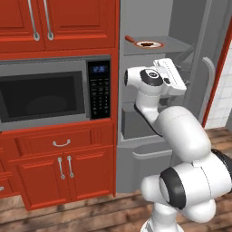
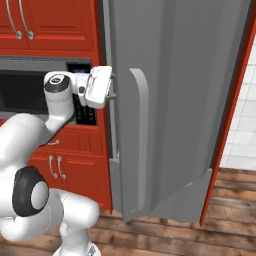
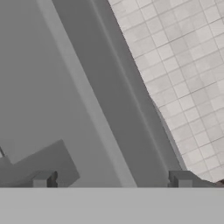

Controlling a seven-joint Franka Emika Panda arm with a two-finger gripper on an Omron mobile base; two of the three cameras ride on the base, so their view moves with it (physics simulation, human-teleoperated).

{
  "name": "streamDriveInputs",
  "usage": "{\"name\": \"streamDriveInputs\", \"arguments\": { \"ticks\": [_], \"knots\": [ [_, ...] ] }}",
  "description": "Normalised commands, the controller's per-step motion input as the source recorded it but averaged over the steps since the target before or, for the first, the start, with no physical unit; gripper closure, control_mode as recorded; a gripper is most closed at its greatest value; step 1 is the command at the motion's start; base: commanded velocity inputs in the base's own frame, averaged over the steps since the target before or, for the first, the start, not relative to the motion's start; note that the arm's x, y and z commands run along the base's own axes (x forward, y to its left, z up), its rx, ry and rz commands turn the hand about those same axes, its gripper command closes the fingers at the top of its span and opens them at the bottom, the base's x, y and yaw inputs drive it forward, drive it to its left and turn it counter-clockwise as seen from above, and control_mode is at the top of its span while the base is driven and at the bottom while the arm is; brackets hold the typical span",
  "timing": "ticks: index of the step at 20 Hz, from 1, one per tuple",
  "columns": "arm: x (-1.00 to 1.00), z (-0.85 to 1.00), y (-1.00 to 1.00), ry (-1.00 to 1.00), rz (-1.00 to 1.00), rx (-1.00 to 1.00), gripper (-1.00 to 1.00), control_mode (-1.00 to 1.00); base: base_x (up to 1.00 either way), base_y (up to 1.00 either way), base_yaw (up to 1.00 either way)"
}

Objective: Retrieve the chicken drumstick from the fridge and place it on the saucepan with marinade on the stove.

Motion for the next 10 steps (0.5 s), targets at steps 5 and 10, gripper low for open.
{"name": "streamDriveInputs", "arguments": {
  "ticks": [5, 10],
  "knots": [
    [-0.32, 0.0, -0.45, 0.0, 0.0, 0.0, -1.0, -1.0, 0.0, 0.0, 0.0],
    [-0.37, 0.0, -0.48, 0.0, 0.0, 0.0, -1.0, -1.0, 0.0, 0.0, 0.0]
  ]
}}
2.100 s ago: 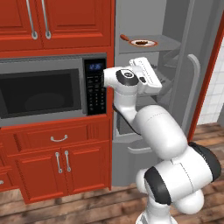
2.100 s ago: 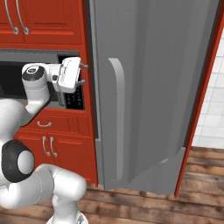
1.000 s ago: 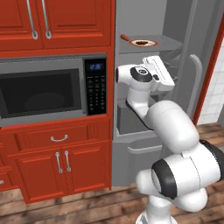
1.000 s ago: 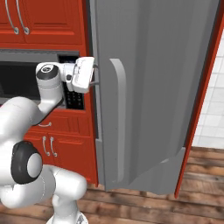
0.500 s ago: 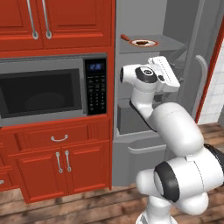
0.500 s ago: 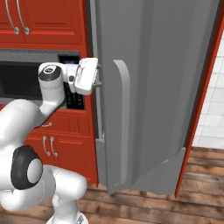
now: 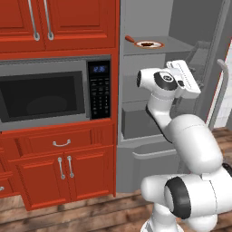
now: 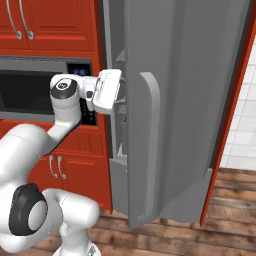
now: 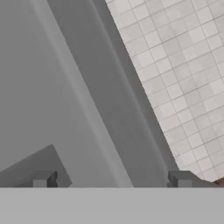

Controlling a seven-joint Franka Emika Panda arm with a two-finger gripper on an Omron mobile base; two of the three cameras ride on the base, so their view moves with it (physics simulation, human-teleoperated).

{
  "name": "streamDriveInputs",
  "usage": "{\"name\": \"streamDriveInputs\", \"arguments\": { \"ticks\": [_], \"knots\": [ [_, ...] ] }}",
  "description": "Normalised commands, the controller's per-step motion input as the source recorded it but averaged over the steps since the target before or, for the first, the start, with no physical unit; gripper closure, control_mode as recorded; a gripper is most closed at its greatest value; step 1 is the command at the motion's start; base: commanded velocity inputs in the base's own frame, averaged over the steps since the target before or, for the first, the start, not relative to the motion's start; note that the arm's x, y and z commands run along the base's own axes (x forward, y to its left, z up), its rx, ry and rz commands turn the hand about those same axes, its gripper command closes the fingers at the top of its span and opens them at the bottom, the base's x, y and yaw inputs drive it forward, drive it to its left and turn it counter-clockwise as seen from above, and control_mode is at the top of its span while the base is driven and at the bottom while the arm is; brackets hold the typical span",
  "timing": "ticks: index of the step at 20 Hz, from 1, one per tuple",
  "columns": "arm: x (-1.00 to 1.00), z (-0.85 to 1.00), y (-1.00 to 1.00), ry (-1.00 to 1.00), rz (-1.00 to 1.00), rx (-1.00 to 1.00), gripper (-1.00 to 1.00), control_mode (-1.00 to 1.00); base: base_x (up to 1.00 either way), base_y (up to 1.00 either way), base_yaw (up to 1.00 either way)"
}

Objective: Retrieve the chicken drumstick from the fridge and place it on the saucepan with marinade on the stove.

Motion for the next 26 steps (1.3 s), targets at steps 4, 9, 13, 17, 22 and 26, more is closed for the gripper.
{"name": "streamDriveInputs", "arguments": {
  "ticks": [4, 9, 13, 17, 22, 26],
  "knots": [
    [-0.4, 0.0, -0.47, 0.0, 0.0, 0.0, -1.0, -1.0, 0.0, 0.0, 0.0],
    [-0.5, 0.0, -0.5, 0.0, 0.0, 0.0, -1.0, -1.0, 0.0, 0.0, 0.0],
    [-0.52, 0.0, -0.47, 0.0, 0.0, 0.0, -1.0, -1.0, 0.0, 0.0, 0.0],
    [-0.52, 0.0, -0.54, 0.0, 0.0, 0.0, -1.0, -1.0, 0.0, 0.0, 0.0],
    [-0.51, 0.0, -0.6, 0.0, 0.0, 0.0, -1.0, -1.0, 0.0, 0.0, 0.0],
    [-0.56, 0.0, -0.62, 0.0, 0.0, 0.0, -1.0, -1.0, 0.0, 0.0, 0.0]
  ]
}}
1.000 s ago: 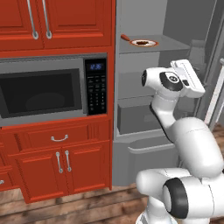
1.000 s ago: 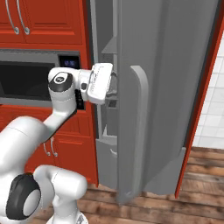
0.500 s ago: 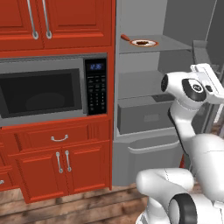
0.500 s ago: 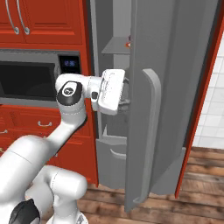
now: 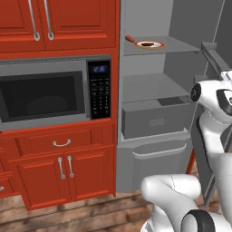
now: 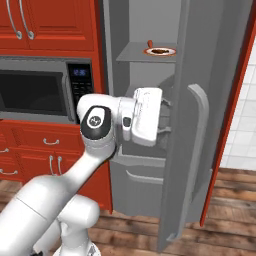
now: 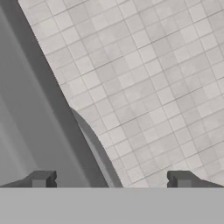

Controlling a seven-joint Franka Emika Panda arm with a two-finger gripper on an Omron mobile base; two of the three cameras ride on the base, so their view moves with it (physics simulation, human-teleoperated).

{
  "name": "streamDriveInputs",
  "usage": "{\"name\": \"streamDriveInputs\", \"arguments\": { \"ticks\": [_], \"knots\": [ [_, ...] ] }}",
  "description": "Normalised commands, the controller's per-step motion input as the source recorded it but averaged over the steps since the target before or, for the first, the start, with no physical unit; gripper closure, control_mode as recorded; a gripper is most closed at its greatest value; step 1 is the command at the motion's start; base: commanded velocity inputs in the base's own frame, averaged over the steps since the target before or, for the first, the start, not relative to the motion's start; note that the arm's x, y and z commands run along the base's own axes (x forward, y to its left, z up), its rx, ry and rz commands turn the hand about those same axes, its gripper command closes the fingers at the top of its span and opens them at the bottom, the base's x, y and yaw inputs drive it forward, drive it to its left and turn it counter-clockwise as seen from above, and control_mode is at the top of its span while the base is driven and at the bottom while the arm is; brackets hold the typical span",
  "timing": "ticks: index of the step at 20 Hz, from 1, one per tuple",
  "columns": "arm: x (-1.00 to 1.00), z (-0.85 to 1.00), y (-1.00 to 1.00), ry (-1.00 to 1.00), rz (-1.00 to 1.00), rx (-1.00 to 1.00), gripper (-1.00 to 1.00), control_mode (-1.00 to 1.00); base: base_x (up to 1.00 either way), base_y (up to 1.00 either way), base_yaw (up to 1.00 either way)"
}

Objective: Retrieve the chicken drumstick from the fridge and place it on the saucepan with marinade on the stove.

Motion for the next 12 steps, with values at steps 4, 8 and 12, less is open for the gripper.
{"name": "streamDriveInputs", "arguments": {
  "ticks": [4, 8, 12],
  "knots": [
    [-0.51, 0.0, -0.62, 0.0, 0.0, 0.0, -1.0, -1.0, 0.0, 0.0, 0.0],
    [-0.49, 0.0, -0.63, 0.0, 0.0, 0.0, -1.0, -1.0, 0.0, 0.0, 0.0],
    [-0.41, 0.0, -0.65, 0.0, 0.01, 0.01, -1.0, -1.0, 0.0, 0.0, 0.0]
  ]
}}
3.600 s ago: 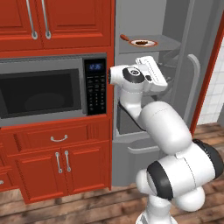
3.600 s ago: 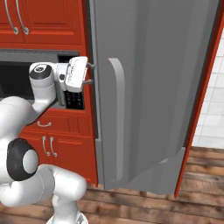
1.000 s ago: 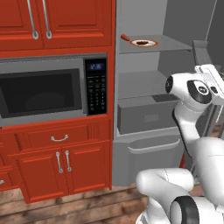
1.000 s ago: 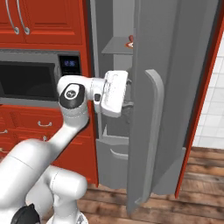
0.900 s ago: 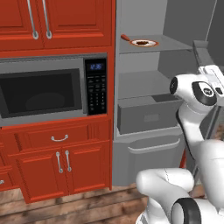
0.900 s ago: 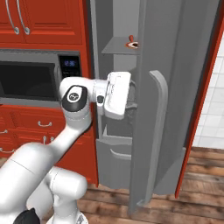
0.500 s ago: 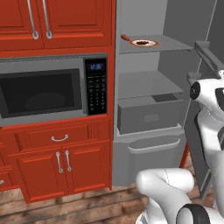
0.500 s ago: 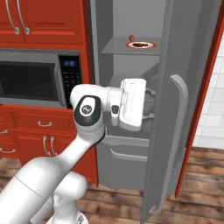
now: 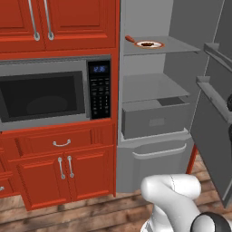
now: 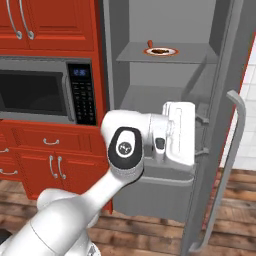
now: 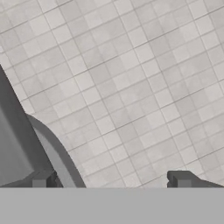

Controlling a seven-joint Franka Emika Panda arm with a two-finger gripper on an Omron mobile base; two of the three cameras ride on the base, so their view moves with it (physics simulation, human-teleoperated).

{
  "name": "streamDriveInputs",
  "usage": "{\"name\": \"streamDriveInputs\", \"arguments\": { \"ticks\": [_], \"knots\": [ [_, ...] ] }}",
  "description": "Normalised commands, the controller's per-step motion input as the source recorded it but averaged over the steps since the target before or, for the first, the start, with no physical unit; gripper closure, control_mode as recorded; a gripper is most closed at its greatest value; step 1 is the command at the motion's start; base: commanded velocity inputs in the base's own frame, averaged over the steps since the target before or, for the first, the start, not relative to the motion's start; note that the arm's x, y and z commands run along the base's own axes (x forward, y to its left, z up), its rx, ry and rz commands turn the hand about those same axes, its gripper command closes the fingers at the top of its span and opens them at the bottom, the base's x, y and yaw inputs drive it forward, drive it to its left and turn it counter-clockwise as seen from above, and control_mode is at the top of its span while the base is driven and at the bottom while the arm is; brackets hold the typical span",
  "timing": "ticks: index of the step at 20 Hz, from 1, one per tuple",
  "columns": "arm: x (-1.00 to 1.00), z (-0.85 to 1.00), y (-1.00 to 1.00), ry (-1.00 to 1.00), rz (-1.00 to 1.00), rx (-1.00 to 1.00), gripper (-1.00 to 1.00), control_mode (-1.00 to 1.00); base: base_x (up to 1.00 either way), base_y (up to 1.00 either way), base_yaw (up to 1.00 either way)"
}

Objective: Retrieve the chicken drumstick from the fridge and place it on the saucepan with marinade on the stove.

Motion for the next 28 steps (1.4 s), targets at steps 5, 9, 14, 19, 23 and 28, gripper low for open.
{"name": "streamDriveInputs", "arguments": {
  "ticks": [5, 9, 14, 19, 23, 28],
  "knots": [
    [-0.21, 0.0, -0.61, 0.0, 0.05, 0.02, -1.0, -1.0, 0.0, 0.0, 0.0],
    [0.0, 0.0, -0.41, 0.0, 0.08, 0.01, -1.0, -1.0, 0.0, 0.0, 0.0],
    [0.0, 0.0, -0.32, 0.0, 0.1, 0.01, -1.0, -1.0, 0.0, 0.0, 0.0],
    [-0.01, 0.0, -0.09, 0.0, 0.05, 0.0, -1.0, -1.0, 0.0, 0.0, 0.0],
    [-0.31, 0.0, 0.23, 0.0, 0.0, 0.0, -1.0, -1.0, 0.0, 0.0, 0.0],
    [-0.58, 0.02, 0.85, 0.0, 0.0, -0.01, -1.0, -1.0, 0.0, 0.0, 0.0]
  ]
}}
